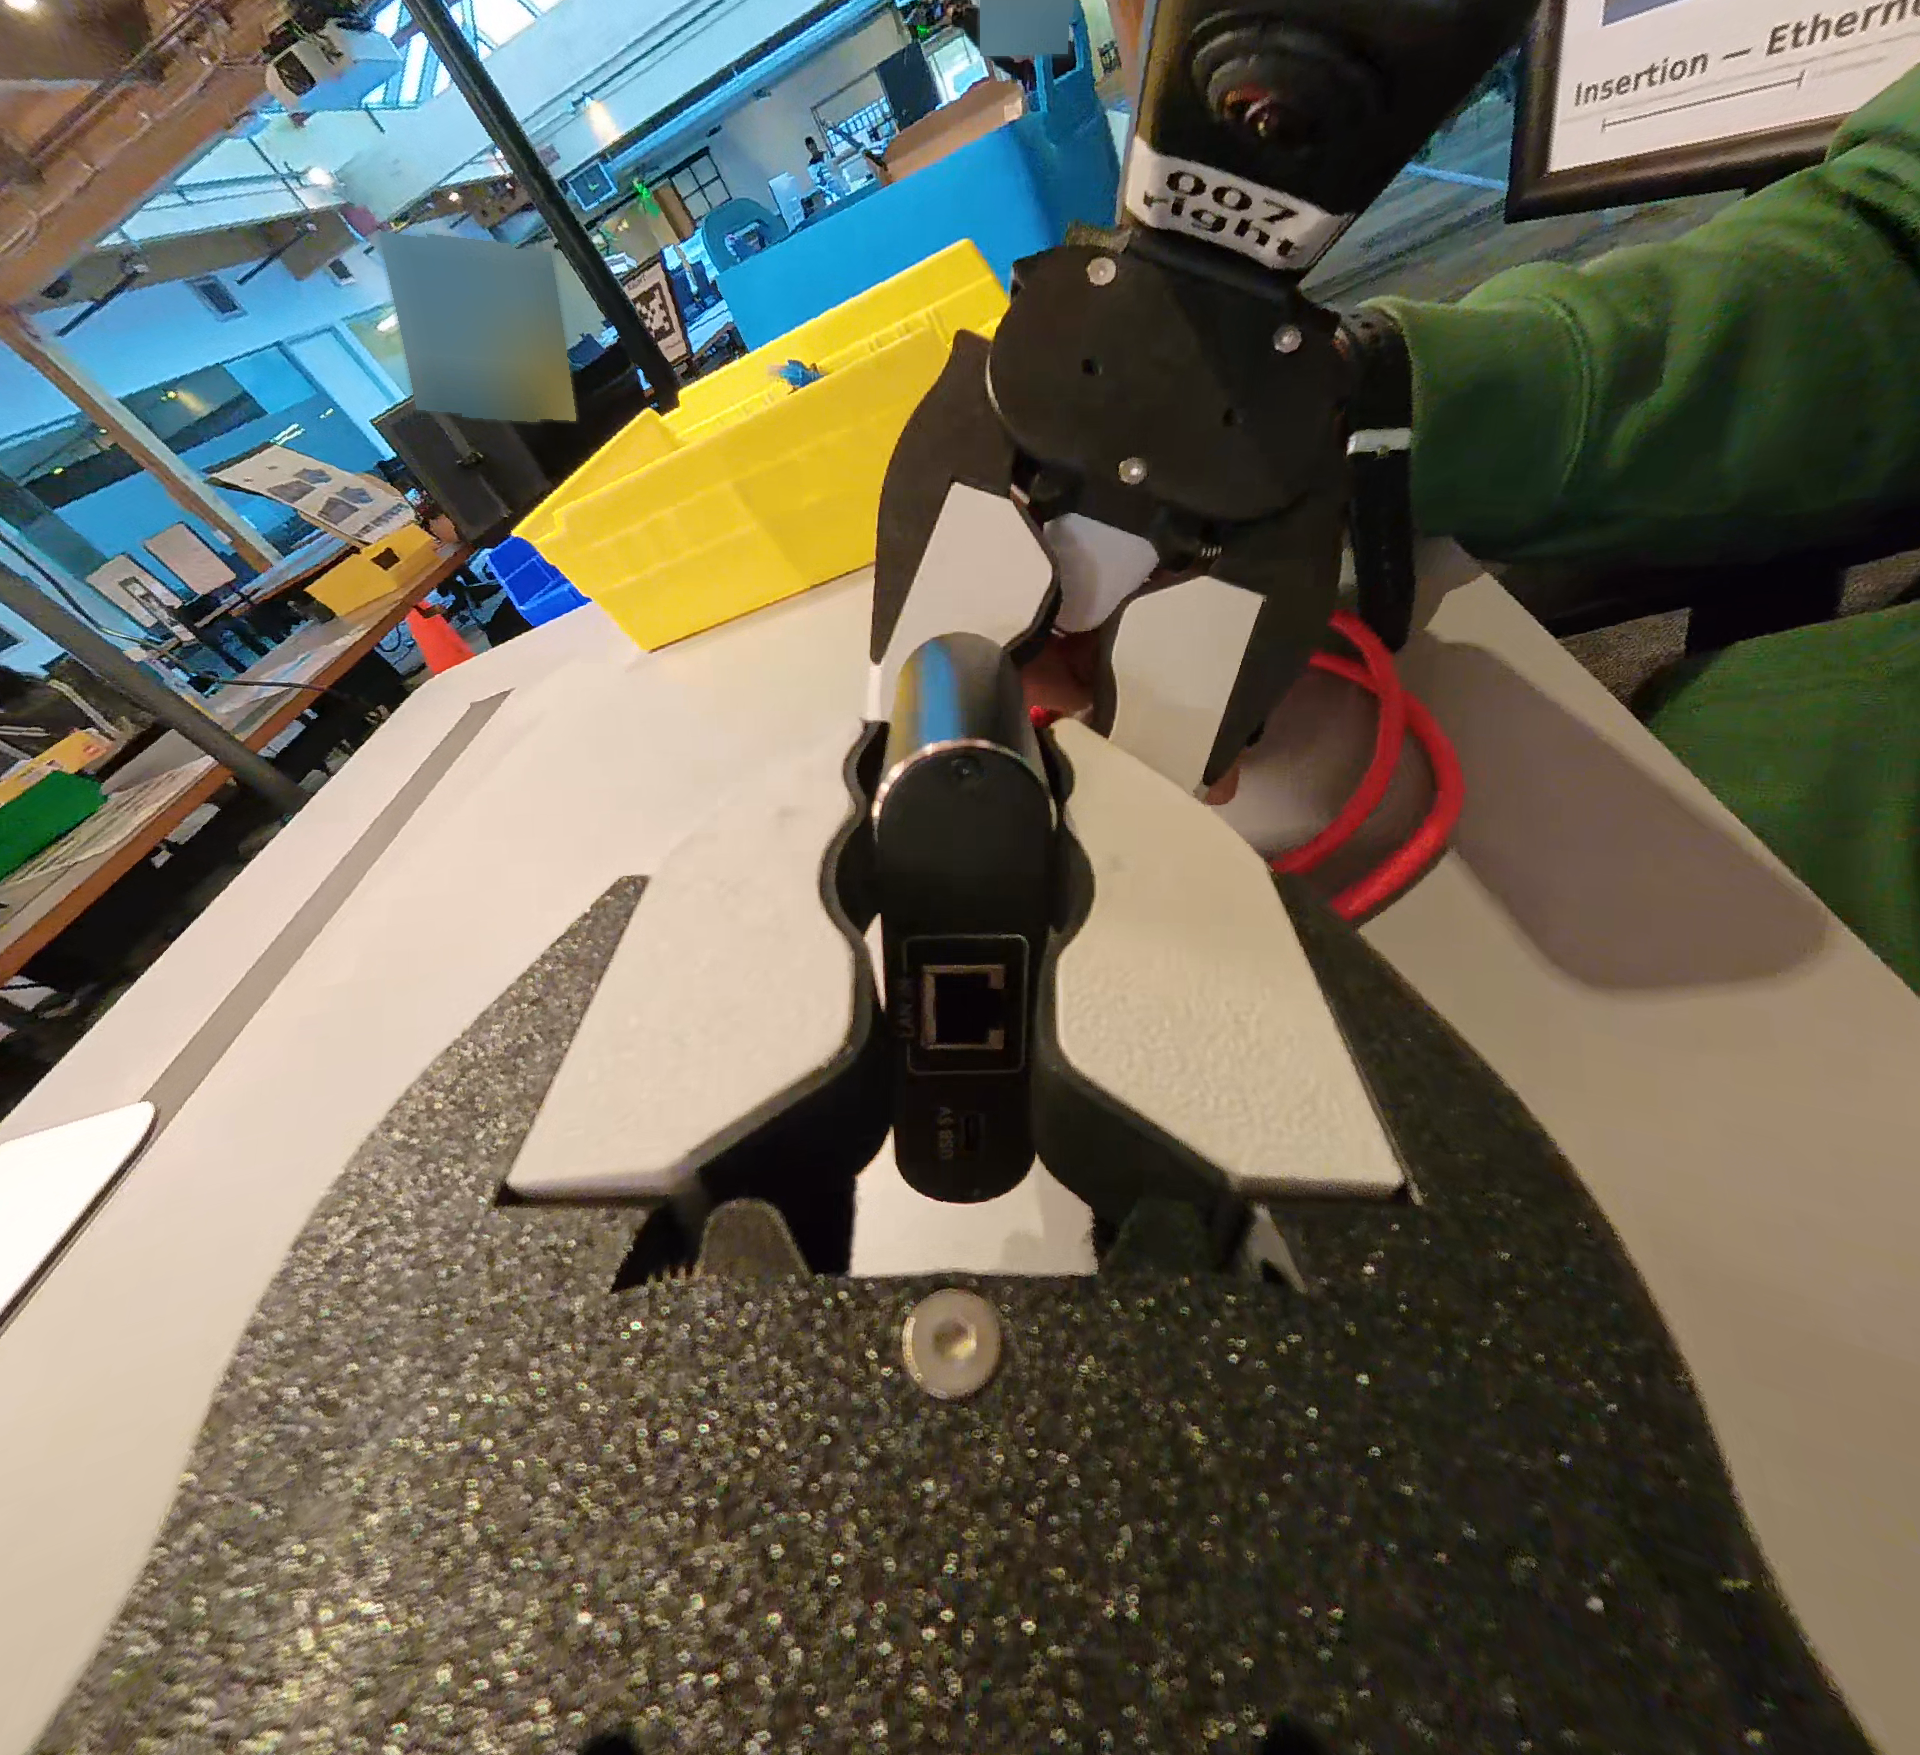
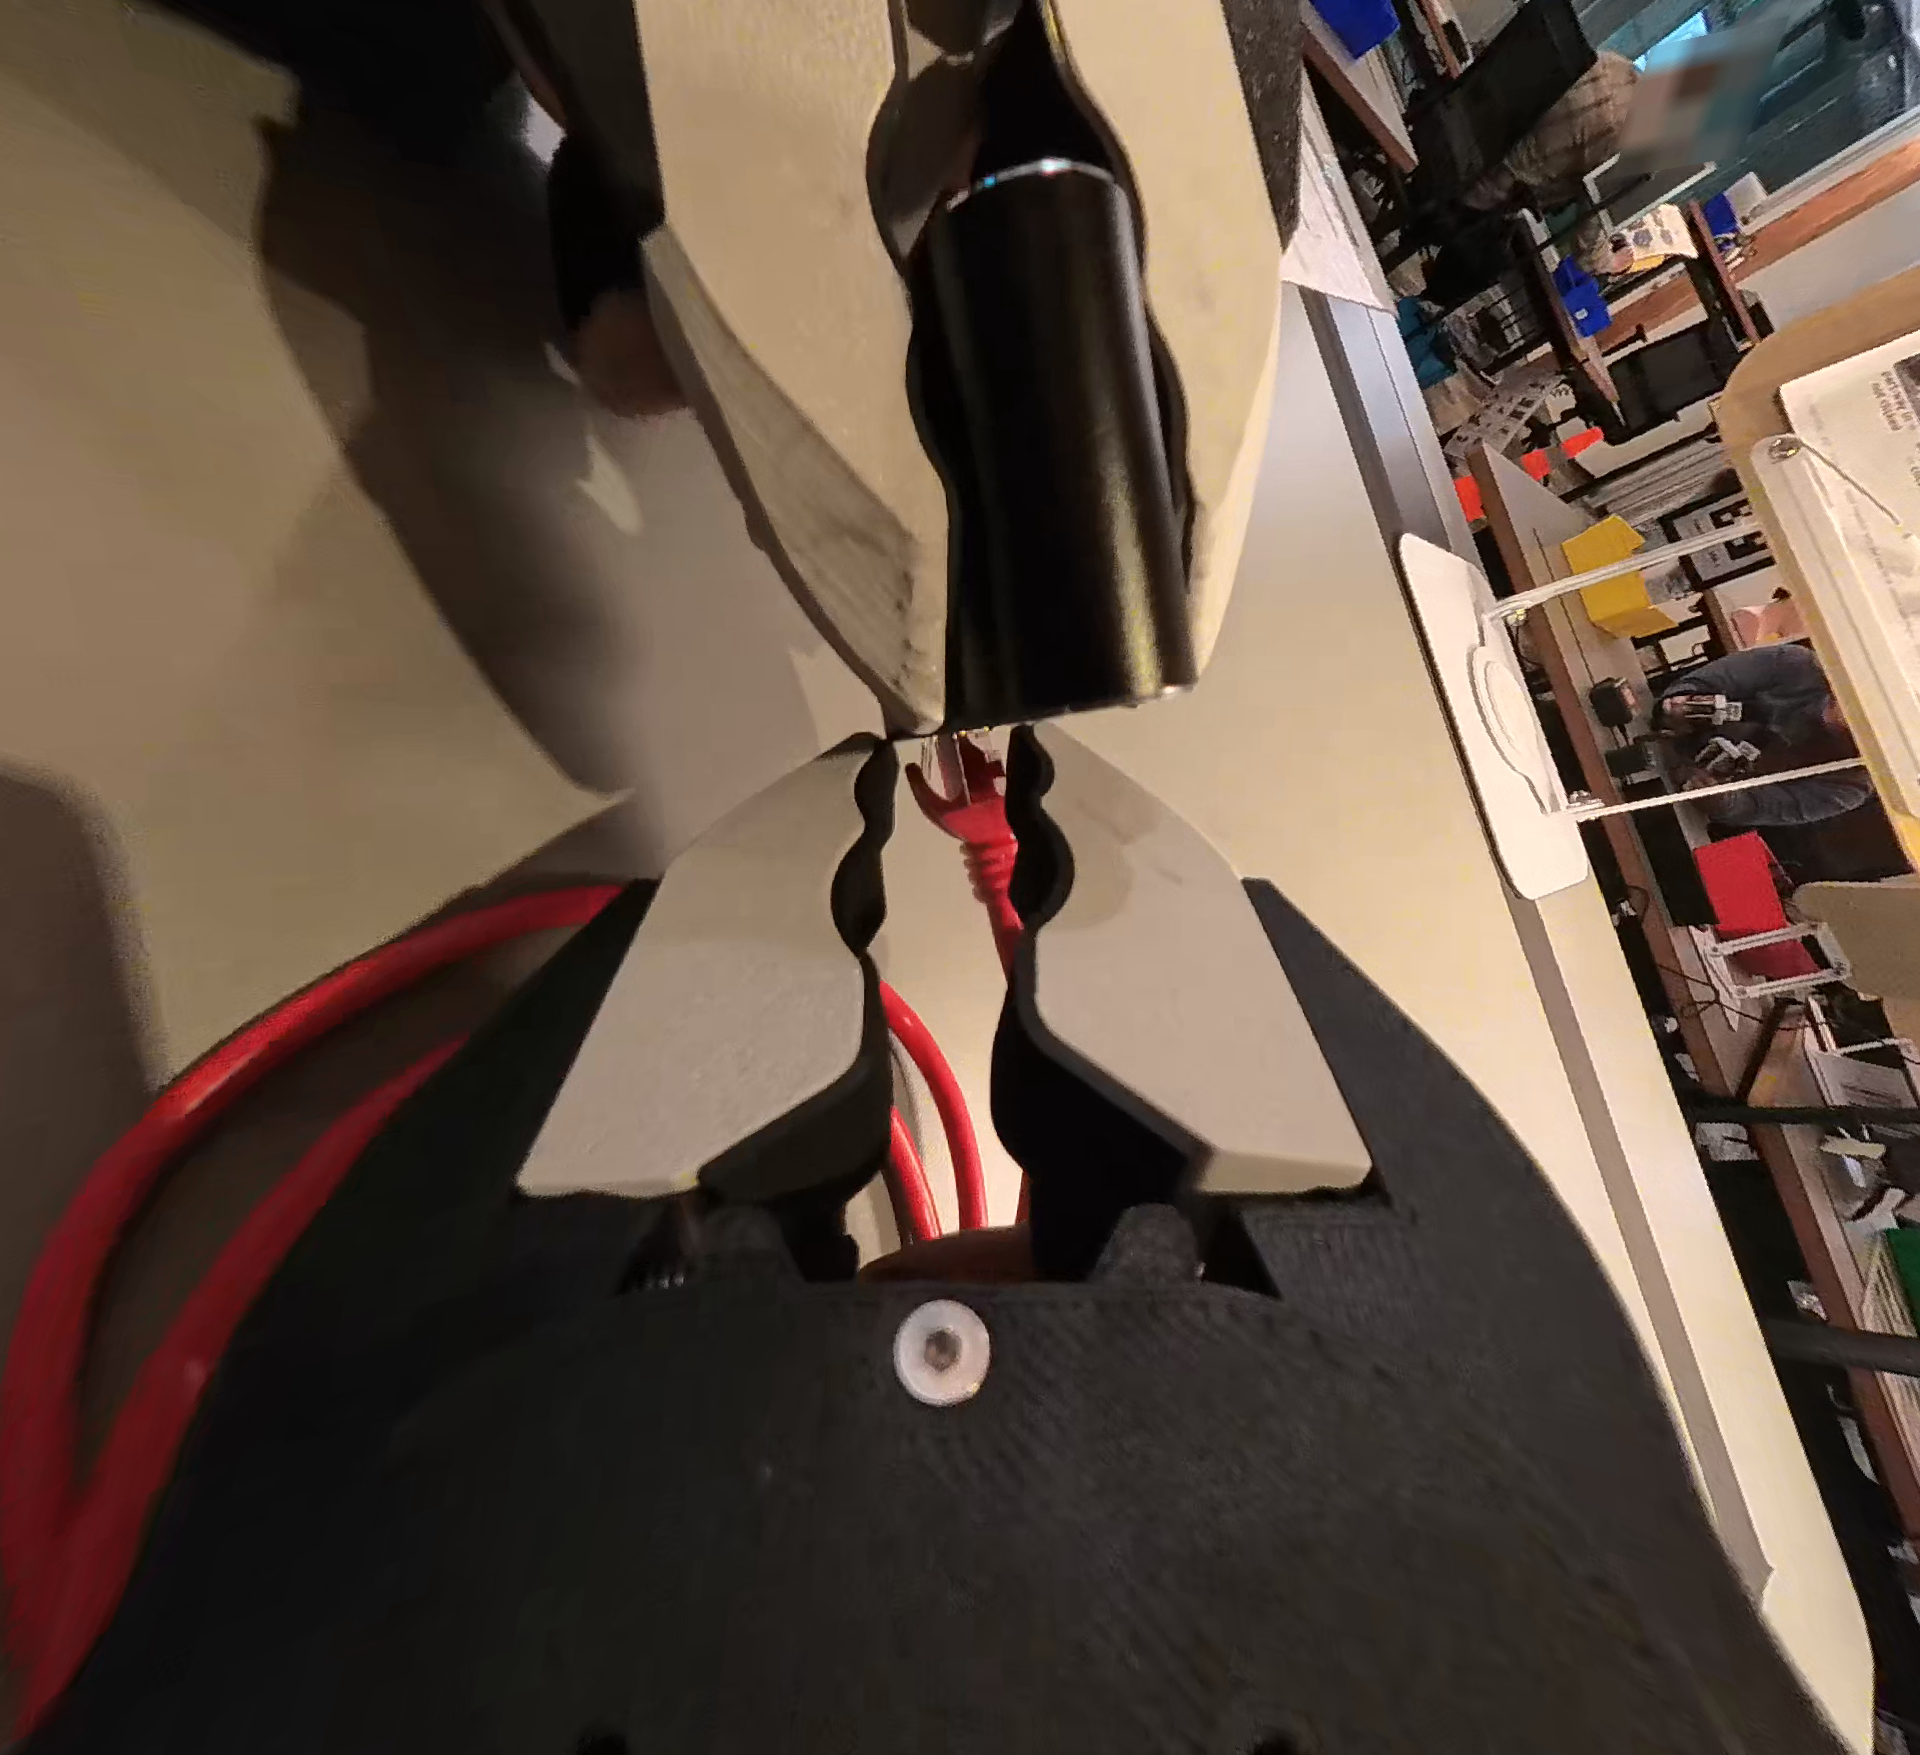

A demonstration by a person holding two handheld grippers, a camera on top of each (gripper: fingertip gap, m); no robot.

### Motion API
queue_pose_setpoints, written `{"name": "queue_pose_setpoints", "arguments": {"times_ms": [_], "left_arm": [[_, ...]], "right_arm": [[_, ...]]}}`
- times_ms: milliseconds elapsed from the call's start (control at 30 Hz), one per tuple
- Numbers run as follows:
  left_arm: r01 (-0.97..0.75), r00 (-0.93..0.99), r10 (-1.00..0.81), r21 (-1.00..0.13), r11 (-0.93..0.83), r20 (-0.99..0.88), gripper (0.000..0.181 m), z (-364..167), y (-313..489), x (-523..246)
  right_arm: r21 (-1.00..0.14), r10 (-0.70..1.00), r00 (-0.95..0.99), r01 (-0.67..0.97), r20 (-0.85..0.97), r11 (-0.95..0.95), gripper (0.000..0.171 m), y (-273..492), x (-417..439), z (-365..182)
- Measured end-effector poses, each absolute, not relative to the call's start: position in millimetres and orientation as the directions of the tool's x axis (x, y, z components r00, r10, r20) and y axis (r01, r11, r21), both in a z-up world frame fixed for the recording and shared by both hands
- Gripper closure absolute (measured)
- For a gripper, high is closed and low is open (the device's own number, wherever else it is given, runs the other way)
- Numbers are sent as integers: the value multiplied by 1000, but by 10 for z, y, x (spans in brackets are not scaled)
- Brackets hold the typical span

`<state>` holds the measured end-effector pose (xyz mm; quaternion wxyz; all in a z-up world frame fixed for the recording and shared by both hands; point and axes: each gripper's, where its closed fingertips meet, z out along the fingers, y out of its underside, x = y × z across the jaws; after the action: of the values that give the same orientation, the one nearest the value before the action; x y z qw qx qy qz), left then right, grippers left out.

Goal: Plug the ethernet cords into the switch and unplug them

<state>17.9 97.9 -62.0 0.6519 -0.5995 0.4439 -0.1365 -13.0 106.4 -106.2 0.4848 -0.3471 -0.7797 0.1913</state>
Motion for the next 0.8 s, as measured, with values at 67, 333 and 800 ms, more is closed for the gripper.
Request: {"name": "queue_pose_setpoints", "arguments": {"times_ms": [67,333,800], "left_arm": [[-377,566,-707,-896,235,-424,153,-653,988,174],[-484,568,-674,-854,191,-472,148,-786,1046,91],[-603,517,-646,-775,191,-561,153,-929,1085,75]], "right_arm": [[-627,722,-291,360,628,691,151,1079,-120,-1073],[-599,713,-288,395,639,696,154,1173,-97,-1124],[-641,731,-294,353,616,682,154,1139,-41,-1065]]}}
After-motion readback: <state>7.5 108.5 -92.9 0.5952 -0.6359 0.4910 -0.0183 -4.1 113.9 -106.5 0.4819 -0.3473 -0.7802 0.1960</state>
